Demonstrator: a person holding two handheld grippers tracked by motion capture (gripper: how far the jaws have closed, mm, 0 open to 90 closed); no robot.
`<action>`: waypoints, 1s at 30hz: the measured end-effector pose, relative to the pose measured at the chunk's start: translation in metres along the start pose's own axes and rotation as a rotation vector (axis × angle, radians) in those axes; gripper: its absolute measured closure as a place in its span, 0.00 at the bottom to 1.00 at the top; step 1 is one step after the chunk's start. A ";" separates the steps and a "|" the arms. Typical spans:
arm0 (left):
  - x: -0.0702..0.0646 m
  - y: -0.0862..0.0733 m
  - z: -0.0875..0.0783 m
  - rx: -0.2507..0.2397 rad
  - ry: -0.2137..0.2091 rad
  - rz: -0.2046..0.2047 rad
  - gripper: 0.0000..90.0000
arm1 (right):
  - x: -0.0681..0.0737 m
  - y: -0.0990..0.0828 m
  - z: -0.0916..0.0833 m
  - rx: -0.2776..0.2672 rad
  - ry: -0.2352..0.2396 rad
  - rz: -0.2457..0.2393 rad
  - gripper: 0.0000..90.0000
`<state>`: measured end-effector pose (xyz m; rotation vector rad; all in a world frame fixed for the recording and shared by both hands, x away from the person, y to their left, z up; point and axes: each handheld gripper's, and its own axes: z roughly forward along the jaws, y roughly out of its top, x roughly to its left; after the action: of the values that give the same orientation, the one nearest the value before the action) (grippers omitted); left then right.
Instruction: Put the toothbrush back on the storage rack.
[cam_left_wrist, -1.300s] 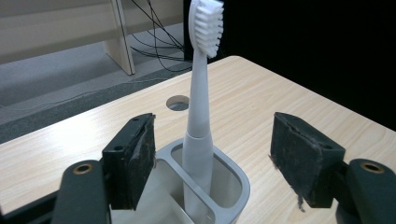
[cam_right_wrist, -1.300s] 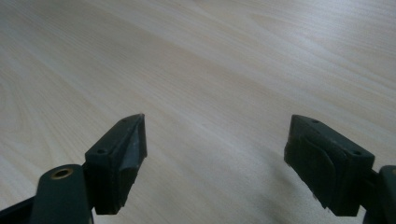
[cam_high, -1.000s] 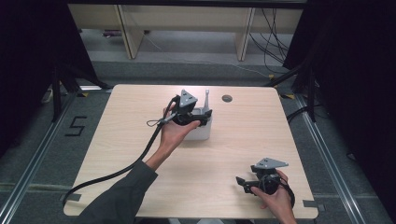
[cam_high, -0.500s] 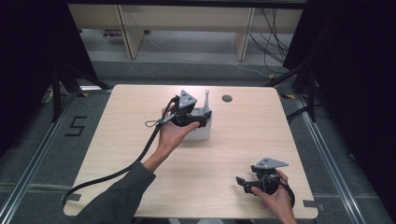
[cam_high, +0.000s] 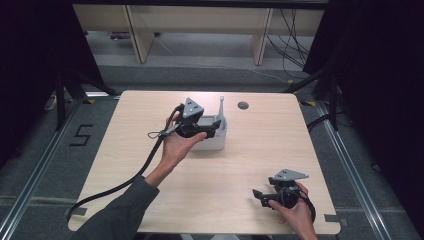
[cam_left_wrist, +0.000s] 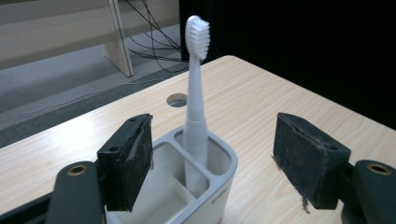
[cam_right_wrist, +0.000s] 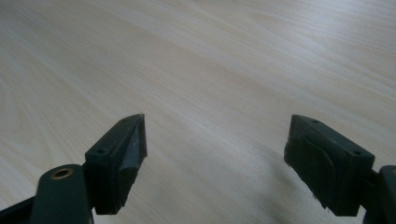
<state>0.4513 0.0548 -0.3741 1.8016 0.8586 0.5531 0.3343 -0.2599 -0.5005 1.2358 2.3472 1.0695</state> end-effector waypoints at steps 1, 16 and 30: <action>0.000 0.000 0.000 0.000 0.000 0.000 0.31 | 0.000 0.000 0.000 0.000 0.000 0.000 0.24; 0.003 0.000 -0.012 0.027 -0.014 0.030 0.27 | 0.002 -0.001 0.000 0.003 0.010 0.026 0.24; 0.011 -0.009 -0.037 0.031 -0.006 0.058 0.24 | 0.000 0.000 0.001 0.006 0.004 0.004 0.24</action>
<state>0.4296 0.0877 -0.3686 1.8597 0.8171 0.5738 0.3345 -0.2593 -0.5008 1.2423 2.3539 1.0684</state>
